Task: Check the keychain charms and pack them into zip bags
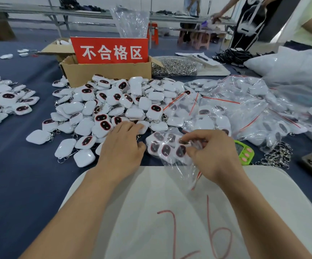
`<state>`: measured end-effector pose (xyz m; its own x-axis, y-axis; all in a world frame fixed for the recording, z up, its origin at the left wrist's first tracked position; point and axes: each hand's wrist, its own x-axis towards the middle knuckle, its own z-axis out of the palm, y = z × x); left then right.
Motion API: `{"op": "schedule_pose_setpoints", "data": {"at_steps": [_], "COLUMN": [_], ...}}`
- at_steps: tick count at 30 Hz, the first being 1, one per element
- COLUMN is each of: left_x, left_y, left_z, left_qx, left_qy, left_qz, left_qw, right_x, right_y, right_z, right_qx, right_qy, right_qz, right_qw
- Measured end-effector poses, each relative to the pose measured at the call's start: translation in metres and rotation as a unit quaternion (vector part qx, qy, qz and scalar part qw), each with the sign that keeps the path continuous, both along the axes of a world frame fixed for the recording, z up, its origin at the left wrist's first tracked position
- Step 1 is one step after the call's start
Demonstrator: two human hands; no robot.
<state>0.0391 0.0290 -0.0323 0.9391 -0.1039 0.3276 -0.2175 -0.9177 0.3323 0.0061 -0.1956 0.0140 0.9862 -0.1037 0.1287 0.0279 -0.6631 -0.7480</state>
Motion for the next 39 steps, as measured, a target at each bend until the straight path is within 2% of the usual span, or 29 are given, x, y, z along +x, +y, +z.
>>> {"op": "schedule_pose_setpoints", "data": {"at_steps": [5, 11, 17, 25, 28, 30, 33, 36, 37, 39], "left_x": [0.002, 0.0, 0.002, 0.0, -0.003, -0.006, -0.011, -0.017, -0.019, -0.021], "left_y": [-0.001, -0.006, -0.004, -0.008, -0.011, -0.013, -0.018, -0.033, -0.039, -0.046], "left_z": [-0.004, -0.001, 0.002, 0.002, 0.01, 0.015, 0.024, 0.031, 0.033, 0.034], "left_qx": [0.04, 0.005, -0.011, -0.016, -0.067, -0.136, -0.318, -0.519, -0.564, -0.633], "left_qy": [0.043, 0.005, 0.055, -0.003, -0.038, -0.067, -0.093, -0.015, 0.016, 0.068], "left_qz": [-0.025, -0.001, -0.058, 0.016, 0.077, 0.096, 0.053, 0.022, 0.017, -0.001], "left_qw": [0.998, 1.0, 0.997, 1.0, 0.994, 0.984, 0.942, 0.855, 0.826, 0.772], "right_x": [0.002, 0.0, -0.001, -0.004, -0.006, -0.008, -0.013, -0.019, -0.019, -0.02], "right_y": [0.003, 0.002, 0.006, 0.013, 0.013, 0.015, 0.021, 0.027, 0.028, 0.03], "right_z": [0.0, 0.001, 0.0, -0.002, -0.002, -0.002, 0.001, 0.005, 0.006, 0.007], "right_qx": [-0.026, 0.021, 0.032, 0.015, 0.009, 0.02, 0.056, 0.061, 0.073, 0.127], "right_qy": [0.038, -0.038, -0.037, 0.005, 0.0, -0.015, -0.067, -0.139, -0.134, -0.069], "right_qz": [-0.003, -0.043, -0.039, 0.015, 0.009, -0.002, -0.017, -0.025, -0.017, 0.021], "right_qw": [0.999, 0.998, 0.998, 1.0, 1.0, 1.0, 0.996, 0.988, 0.988, 0.989]}}
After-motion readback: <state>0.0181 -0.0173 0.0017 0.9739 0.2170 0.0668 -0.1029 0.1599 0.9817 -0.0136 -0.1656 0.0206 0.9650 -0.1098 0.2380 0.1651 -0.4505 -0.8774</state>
